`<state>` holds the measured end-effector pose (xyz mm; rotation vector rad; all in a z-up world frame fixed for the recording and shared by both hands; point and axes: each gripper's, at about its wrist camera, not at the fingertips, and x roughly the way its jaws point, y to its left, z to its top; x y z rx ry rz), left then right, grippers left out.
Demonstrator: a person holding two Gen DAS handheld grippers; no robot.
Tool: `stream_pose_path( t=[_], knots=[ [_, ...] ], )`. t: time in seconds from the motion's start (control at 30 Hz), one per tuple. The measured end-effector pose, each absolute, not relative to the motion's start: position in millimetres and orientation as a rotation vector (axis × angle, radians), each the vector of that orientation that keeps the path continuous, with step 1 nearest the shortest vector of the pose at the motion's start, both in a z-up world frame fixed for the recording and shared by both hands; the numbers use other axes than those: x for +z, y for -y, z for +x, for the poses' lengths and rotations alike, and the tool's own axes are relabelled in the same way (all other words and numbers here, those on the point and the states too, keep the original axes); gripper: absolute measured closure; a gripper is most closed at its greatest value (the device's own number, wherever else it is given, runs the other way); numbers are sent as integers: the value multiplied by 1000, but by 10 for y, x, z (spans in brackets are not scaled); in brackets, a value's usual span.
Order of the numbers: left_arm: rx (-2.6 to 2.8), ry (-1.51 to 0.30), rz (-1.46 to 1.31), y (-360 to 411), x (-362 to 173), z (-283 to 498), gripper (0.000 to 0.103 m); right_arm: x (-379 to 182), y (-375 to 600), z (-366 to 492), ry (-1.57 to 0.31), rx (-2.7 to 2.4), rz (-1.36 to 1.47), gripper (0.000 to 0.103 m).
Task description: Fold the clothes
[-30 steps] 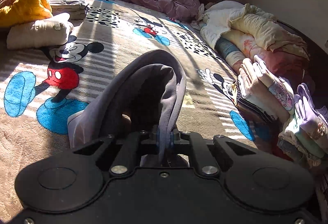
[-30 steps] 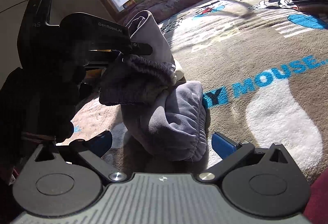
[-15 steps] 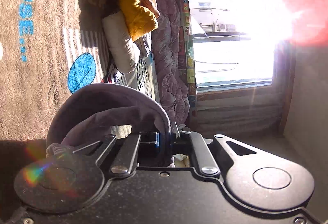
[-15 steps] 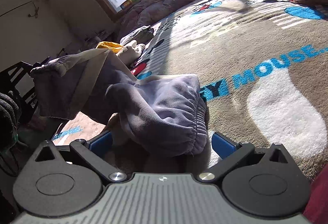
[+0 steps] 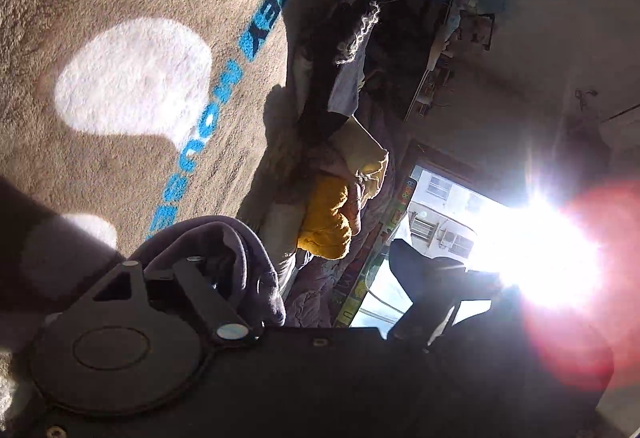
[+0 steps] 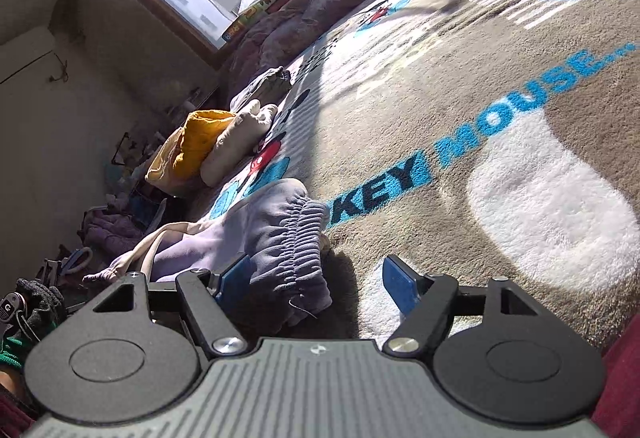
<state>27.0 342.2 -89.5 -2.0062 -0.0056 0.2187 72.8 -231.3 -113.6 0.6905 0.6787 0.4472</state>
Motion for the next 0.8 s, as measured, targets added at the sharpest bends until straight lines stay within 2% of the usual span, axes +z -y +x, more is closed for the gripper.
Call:
stream_pose_path(
  t=[0.07,0.37,0.47,0.57,0.63,0.8],
  knots=[
    [168,-40,-2034,-3494,-964,241,9,-1155,2313,763,-683,444,700,30],
    [-17,-312,-1759,-3764,-792,-89,7,-1302,2064,997,-727,499,698,30],
    [-43,-340,-1533,-3808,-507,-251,7,-1346,1954,1098,-733,541,693,30],
    [-67,-372,-1291,-3828,-209,-395,7,-1371,1868,1169,-739,570,677,36],
    [-67,-438,-967,-3607,80,-387,7,-1379,1819,1190,-741,583,669,36],
    [-32,-572,-243,-2875,306,-271,7,-1331,1696,1173,-744,640,607,18]
  ],
)
